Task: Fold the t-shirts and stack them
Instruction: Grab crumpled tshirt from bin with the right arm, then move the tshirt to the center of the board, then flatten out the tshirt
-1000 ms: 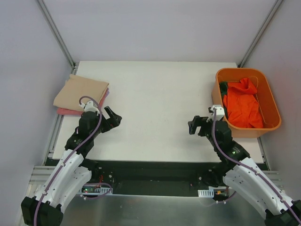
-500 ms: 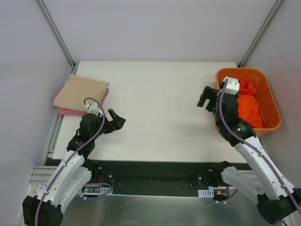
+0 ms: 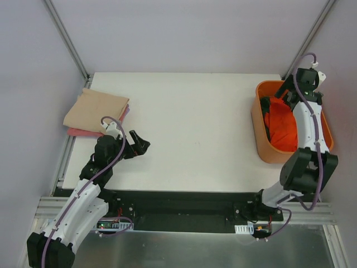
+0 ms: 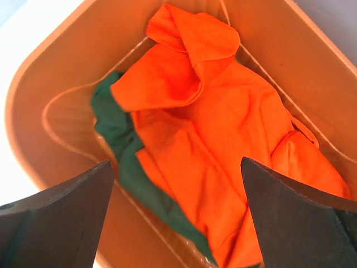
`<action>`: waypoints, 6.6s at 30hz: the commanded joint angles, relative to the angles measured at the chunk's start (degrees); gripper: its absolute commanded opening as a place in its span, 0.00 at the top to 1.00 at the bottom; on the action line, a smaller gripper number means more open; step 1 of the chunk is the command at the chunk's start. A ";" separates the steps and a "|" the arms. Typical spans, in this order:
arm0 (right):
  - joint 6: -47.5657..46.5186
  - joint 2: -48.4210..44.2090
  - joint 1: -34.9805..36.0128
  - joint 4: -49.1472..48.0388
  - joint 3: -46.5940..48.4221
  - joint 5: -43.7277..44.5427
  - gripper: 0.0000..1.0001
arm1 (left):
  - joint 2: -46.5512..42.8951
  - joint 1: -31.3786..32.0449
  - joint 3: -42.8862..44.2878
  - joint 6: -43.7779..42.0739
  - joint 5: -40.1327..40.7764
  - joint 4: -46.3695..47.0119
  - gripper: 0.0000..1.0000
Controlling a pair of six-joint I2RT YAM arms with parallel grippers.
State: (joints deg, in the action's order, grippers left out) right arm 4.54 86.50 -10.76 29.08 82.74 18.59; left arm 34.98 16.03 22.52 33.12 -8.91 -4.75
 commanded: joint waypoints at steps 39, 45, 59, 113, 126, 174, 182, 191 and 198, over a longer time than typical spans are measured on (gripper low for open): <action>1.36 -12.20 -7.97 -27.07 -3.20 -11.20 0.99 | 1.76 -0.30 -0.29 -1.05 -0.49 3.70 0.01; 1.70 -27.33 -0.15 -25.75 0.83 -20.93 1.00 | -1.58 -0.30 -1.25 -0.17 -1.64 3.61 0.01; 6.04 -14.54 42.11 -22.67 29.04 -22.13 1.00 | -4.75 -0.30 -1.96 1.50 -0.68 2.74 0.01; -34.24 -16.56 39.77 -25.03 -36.08 -16.64 0.04 | 80.14 -0.48 63.24 -1.31 10.75 -8.52 0.09; -38.81 3.14 35.46 -22.32 -21.57 -21.05 0.01 | 93.16 -0.12 73.01 3.44 5.05 -10.97 0.55; -14.65 -47.55 34.85 -13.27 -19.48 -10.07 1.00 | 18.31 -0.04 51.39 -10.53 18.57 -12.38 1.00; -12.54 -51.61 34.93 -5.71 -0.24 -12.85 1.00 | 4.40 -0.04 57.71 -12.38 11.57 -12.21 1.00; -16.13 -40.28 34.85 -1.57 13.41 -6.84 1.00 | 13.69 -0.04 67.73 -15.28 13.02 -11.68 1.00; -19.65 -30.88 33.54 -10.08 7.26 1.10 1.00 | 30.47 -0.30 75.81 -21.69 24.01 -11.51 1.00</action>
State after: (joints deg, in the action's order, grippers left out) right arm -12.49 47.90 24.21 23.51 91.98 13.98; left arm 56.07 16.05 93.62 17.12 8.29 -17.45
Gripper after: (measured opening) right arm 0.010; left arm 0.006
